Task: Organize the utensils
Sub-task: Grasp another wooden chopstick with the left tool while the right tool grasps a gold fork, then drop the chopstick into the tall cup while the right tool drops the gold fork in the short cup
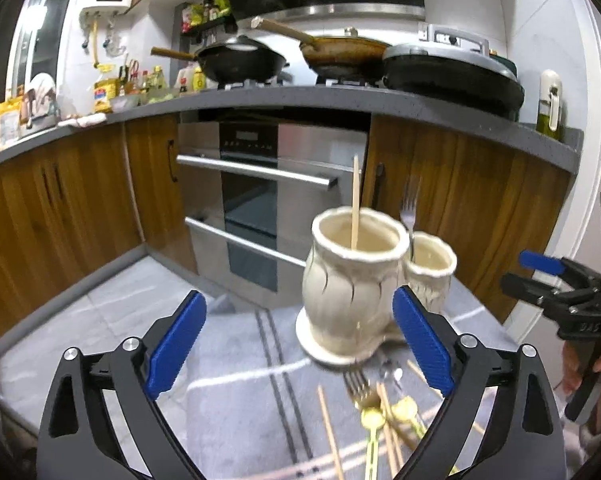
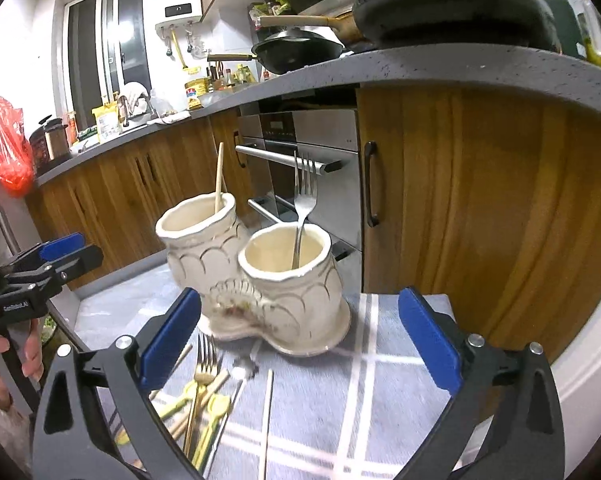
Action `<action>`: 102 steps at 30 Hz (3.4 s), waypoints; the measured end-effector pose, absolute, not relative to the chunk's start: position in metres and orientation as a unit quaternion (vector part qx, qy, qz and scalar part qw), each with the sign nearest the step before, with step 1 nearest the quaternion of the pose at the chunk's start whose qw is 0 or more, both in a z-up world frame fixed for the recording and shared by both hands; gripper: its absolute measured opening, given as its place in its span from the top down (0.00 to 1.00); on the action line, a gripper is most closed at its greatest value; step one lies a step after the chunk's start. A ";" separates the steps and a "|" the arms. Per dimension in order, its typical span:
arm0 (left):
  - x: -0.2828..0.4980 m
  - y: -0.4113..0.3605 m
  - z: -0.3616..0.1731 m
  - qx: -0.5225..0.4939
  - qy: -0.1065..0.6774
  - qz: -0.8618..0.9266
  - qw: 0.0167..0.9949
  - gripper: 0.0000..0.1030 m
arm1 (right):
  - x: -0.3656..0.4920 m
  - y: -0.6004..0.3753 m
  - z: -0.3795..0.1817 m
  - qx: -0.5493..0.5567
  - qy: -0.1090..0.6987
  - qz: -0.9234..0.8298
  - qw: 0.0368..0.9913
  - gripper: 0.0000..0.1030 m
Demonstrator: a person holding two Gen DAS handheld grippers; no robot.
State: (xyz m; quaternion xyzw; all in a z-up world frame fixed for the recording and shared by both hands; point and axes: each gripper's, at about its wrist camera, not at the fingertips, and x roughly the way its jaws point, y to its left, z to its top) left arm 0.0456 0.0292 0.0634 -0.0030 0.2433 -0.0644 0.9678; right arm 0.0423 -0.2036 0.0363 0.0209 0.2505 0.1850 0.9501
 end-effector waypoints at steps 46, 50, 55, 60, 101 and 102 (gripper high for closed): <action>0.032 -0.011 -0.050 0.083 0.498 -0.083 0.859 0.82 | -0.003 -0.181 -0.053 -0.062 0.388 0.185 0.901 0.05; 0.038 -0.013 -0.052 0.079 0.504 -0.082 0.856 0.82 | -0.001 -0.174 -0.053 -0.069 0.390 0.192 0.898 0.05; 0.041 -0.011 -0.053 0.083 0.500 -0.077 0.858 0.92 | 0.002 -0.161 -0.049 -0.083 0.384 0.199 0.898 0.06; 0.038 -0.003 -0.052 0.077 0.497 -0.079 0.861 0.95 | 0.006 -0.148 -0.050 -0.074 0.409 0.225 0.881 0.15; 0.018 0.029 -0.006 0.011 0.414 -0.089 0.906 0.95 | 0.014 -0.112 -0.031 -0.046 0.402 0.273 0.873 0.95; 0.018 0.028 -0.002 0.011 0.408 -0.091 0.908 0.95 | 0.014 -0.115 -0.026 -0.043 0.395 0.275 0.876 0.95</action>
